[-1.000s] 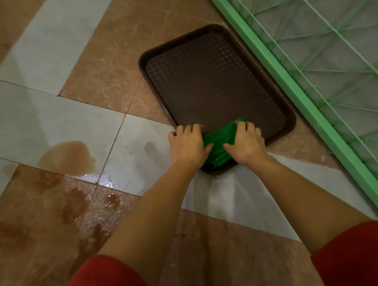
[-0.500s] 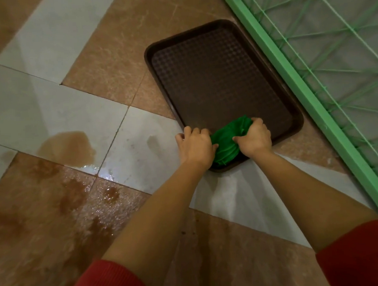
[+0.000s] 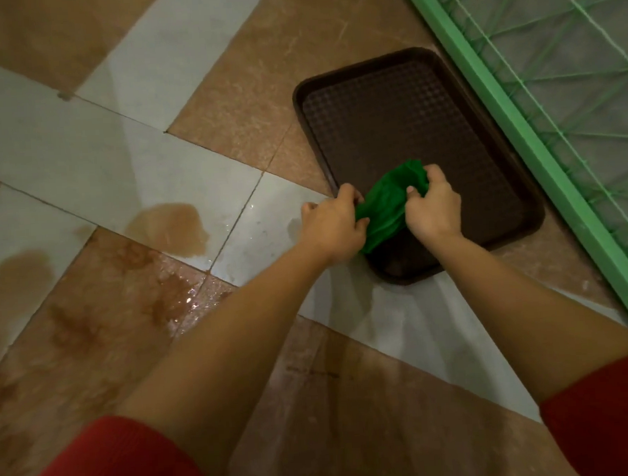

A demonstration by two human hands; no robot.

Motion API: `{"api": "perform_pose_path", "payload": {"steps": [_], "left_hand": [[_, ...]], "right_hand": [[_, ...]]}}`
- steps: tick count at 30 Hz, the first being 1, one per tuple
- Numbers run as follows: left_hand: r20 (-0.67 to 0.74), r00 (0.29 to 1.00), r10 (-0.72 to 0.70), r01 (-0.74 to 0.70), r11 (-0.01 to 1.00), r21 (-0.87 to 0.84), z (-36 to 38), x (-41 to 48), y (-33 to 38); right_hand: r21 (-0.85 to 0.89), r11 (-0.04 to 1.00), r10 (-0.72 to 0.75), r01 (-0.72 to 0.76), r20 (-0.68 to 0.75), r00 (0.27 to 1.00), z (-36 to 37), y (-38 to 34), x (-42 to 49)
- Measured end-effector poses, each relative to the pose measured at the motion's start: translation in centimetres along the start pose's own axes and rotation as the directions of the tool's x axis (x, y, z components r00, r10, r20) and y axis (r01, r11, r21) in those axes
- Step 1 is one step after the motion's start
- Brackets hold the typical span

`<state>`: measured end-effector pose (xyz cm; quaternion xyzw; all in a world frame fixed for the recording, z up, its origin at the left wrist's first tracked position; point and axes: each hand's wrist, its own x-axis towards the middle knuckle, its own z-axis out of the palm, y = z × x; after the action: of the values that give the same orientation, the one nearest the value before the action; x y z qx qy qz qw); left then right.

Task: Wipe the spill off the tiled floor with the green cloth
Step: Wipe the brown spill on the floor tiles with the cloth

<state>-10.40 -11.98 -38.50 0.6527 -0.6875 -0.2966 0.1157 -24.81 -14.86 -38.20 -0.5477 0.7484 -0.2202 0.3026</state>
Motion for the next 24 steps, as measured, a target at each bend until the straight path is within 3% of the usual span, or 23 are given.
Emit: {"api": "perform_pose_path", "payload": {"steps": [9,19,24], "left_hand": [[0.172,0.975,-0.14,0.138,0.99,0.028,-7.5,-2.6,-5.7],[0.202,0.934,-0.294,0.334,0.92,-0.207,-4.1,-6.6,-11.5],[0.227,0.928,-0.295,0.344,0.914,-0.216,-3.7,-6.6,-12.6]], "right_hand": [[-0.002,0.985,-0.169,0.172,0.188,0.968,4.9,-6.3,-2.4],[-0.257,0.904,-0.235,0.342,0.37,0.899,10.9,-7.6,-4.9],[-0.475,0.752,-0.317,0.457,0.346,0.883,13.1,-7.1,-6.8]]}}
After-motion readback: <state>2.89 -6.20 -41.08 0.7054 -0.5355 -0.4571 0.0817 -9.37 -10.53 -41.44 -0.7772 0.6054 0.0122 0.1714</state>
